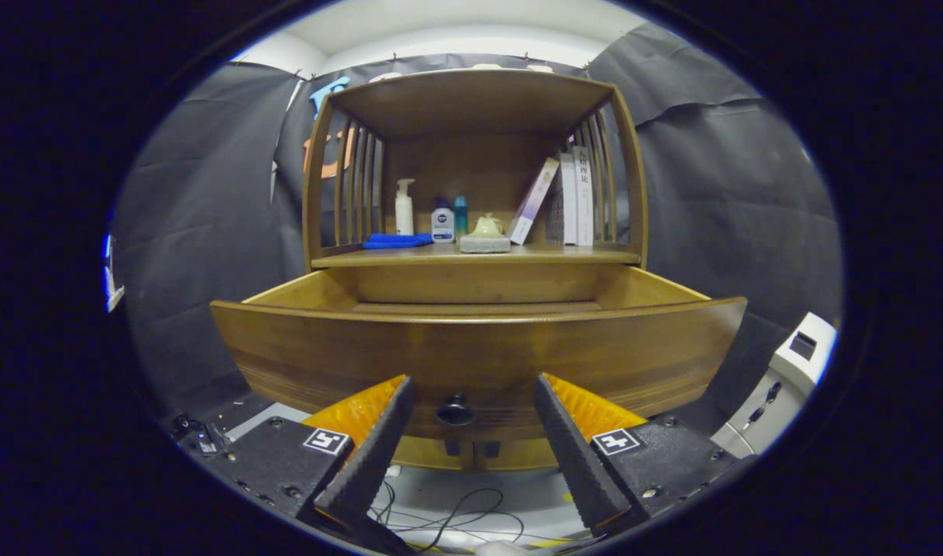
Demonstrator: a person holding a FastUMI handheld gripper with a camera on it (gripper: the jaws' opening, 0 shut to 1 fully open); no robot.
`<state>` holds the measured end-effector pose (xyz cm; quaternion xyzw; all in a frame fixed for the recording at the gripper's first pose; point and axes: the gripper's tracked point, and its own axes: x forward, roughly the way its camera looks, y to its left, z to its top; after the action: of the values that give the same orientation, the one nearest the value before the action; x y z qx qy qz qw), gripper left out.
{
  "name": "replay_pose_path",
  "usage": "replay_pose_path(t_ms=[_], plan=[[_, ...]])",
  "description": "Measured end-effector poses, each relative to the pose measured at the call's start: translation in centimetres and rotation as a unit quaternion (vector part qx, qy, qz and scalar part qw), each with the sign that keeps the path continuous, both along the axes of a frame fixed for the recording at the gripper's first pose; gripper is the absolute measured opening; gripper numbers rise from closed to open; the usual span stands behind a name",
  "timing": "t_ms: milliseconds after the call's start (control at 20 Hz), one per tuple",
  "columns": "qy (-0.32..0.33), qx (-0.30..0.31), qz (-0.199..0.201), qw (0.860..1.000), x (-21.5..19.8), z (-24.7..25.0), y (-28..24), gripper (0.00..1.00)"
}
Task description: Pull open the drawer, take out the items inside it, and place them on the countertop above the cabinet.
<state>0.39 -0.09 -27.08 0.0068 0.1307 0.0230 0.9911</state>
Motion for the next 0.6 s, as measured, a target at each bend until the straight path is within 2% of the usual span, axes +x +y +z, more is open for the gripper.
replay_pose_path(t_ms=[350,600], plan=[[-0.002,0.012,-0.025,1.0,1.1,-0.4,0.1,0.99],[-0.006,0.017,-0.023,1.0,1.7,-0.1,0.2,1.0]])
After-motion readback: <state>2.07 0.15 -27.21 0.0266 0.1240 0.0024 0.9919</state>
